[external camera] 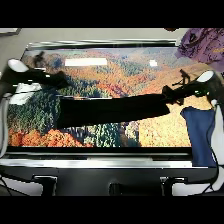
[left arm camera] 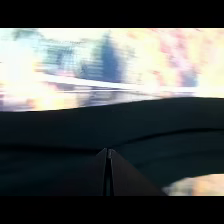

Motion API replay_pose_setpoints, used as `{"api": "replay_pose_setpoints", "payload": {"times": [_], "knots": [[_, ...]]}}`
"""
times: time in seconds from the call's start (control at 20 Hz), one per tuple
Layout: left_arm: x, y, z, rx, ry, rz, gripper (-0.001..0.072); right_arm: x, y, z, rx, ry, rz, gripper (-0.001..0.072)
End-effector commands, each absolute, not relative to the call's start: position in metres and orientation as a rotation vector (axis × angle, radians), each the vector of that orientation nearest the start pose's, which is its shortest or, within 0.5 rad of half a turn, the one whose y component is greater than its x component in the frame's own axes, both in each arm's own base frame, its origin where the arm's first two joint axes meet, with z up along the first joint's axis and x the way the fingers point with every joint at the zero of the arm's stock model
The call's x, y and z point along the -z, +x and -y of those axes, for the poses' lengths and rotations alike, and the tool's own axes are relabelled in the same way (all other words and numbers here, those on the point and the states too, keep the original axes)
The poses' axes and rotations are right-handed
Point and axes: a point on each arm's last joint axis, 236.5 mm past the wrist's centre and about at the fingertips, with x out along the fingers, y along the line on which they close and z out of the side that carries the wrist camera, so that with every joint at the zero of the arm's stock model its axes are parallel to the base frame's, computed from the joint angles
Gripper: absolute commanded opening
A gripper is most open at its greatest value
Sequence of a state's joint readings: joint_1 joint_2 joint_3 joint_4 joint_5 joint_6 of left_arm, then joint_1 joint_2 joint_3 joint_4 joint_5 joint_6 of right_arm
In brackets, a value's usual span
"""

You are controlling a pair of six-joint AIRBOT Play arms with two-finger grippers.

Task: Fold the clothes and pants, and hang the long-sleeved shirts on hangers.

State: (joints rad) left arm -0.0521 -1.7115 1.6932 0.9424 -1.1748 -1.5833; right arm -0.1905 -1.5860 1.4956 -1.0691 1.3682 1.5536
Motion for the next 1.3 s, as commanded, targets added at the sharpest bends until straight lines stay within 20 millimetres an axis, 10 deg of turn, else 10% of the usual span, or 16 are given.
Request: {"api": "replay_pose_setpoints", "payload": {"times": [0.0, 0.3, 0.55, 0.9, 1.25], "knots": [[-0.035, 0.500, 0.275, 0.522, -0.649, -1.179, 0.0020, -0.056, 0.411, -0.002, -0.053, 0.458, -1.359, 0.0037], [0.016, 0.442, 0.435, 0.657, -0.751, -1.255, 0.0020, -0.109, 0.379, 0.019, 0.040, 0.367, -1.279, 0.0037], [0.047, 0.414, 0.506, 0.652, -0.923, -1.284, 0.0020, -0.136, 0.361, 0.016, 0.044, 0.362, -1.239, 0.0037], [0.076, 0.395, 0.540, 0.616, -1.018, -1.319, 0.0019, -0.146, 0.344, 0.013, 0.041, 0.357, -1.251, 0.0037], [0.045, 0.420, 0.514, 0.664, -1.010, -1.283, 0.0018, -0.153, 0.349, 0.013, 0.048, 0.367, -1.209, 0.0037]]}}
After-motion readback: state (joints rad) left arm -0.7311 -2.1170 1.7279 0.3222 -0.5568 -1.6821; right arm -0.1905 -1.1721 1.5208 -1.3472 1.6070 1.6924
